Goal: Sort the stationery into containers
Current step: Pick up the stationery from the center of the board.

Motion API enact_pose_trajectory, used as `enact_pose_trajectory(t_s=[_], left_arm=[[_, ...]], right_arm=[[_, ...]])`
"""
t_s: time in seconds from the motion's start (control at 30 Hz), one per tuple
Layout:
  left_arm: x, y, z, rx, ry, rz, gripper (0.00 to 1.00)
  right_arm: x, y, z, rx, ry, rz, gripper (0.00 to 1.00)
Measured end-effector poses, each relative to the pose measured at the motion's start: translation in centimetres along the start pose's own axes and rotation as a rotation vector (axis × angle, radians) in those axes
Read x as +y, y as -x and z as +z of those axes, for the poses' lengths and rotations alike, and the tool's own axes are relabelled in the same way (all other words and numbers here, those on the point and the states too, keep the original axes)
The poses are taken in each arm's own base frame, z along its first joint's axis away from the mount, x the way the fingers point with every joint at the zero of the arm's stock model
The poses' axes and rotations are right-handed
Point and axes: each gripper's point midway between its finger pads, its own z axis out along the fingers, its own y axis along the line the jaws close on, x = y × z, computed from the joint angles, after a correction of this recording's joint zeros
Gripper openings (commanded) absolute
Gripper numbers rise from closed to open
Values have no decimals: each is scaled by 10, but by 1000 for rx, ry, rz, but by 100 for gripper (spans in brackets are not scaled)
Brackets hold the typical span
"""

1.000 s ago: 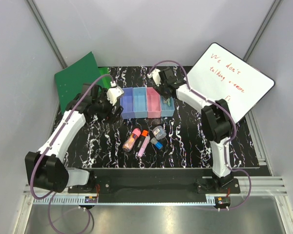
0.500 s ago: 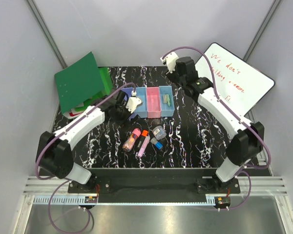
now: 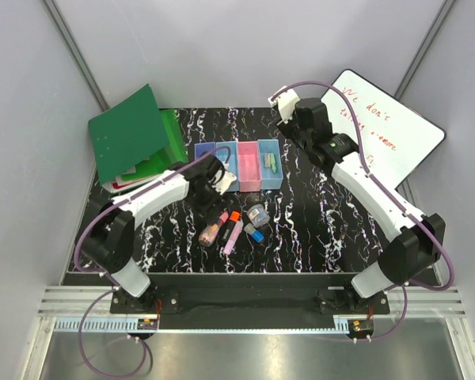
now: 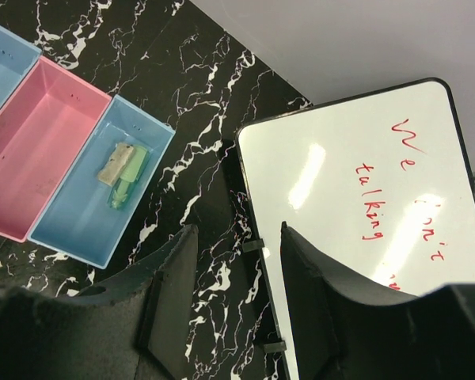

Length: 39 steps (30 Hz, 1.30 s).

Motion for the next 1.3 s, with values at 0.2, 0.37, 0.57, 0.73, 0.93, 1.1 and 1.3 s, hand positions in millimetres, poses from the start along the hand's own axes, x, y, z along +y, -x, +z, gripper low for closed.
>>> enact_pose_trajectory(t_s=[0.2, 0.37, 0.57, 0.73, 0.93, 1.1, 1.3], left_arm=[[-20, 8, 5, 13, -24, 49, 99], [-24, 13, 10, 19, -41, 39, 99], [-29, 12, 26, 65, -79, 30, 98], [-32, 15, 37, 81, -94, 23, 92], [-34, 16, 41, 83, -98, 16, 59], [-35, 18, 41, 75, -101, 16, 40], [-35, 20, 42, 71, -100, 18, 48]], right_arm=[[2, -6, -2, 8, 4, -10, 53], [2, -11, -6, 11, 5, -15, 53], [1, -11, -10, 5, 2, -13, 53], [1, -11, -10, 5, 2, -11, 52], [2, -11, -9, 5, 3, -5, 53], [3, -13, -9, 9, 6, -1, 52], [4, -14, -9, 9, 12, 2, 52]])
